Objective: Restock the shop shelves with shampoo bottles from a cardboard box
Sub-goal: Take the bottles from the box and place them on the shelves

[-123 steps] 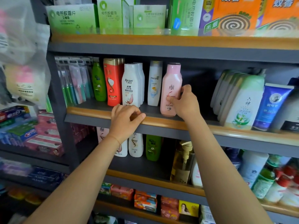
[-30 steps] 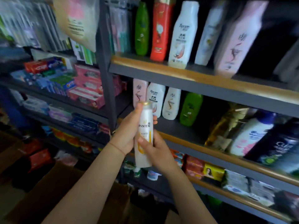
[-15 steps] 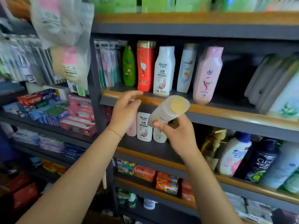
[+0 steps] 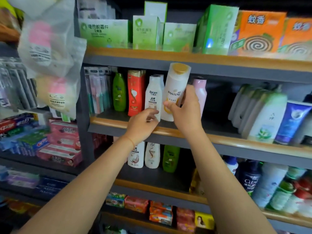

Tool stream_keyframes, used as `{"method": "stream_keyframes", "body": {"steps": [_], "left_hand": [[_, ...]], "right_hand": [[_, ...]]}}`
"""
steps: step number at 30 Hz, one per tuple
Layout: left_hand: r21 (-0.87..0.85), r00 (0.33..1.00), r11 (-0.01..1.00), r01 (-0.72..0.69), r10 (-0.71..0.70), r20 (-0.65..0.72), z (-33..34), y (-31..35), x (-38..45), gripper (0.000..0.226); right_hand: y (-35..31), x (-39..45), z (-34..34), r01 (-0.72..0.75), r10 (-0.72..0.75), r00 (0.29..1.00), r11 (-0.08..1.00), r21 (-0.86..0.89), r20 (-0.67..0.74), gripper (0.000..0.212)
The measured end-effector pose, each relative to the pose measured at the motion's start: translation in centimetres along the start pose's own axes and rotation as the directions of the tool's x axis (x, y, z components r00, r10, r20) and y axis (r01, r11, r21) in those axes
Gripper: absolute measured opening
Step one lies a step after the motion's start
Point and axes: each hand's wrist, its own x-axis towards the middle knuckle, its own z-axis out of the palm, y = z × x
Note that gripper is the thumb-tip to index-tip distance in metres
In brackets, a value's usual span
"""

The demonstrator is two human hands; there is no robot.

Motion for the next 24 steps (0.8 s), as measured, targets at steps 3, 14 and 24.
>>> {"method": "stream_keyframes", "body": {"steps": [3,14,24], "left_hand": [[0.255,0.995,0.962,-0.101,0.102,0.006,0.4,-1.2,-0.2,0.016],[0.353,0.989,0.924,-0.149,0.142,0.047,0.3,-1.4,-0.3,0.010],[0.368,0.985,0.913,-0.173,0.160,0.067,0.0,-1.2,-0.8,0.010]], "right_hand": [[0.3,1.3,0.3,-0.009,0.007,1.000,0.992,-0.126,-0.014,0.042],[2.3,1.9,2.6,-0.189,0.176,0.982,0.924,-0.332,-0.069,0.047],[2.5,4.2,4.6,-0.257,0.255,0.965,0.885,-0.388,-0.058,0.049]]}}
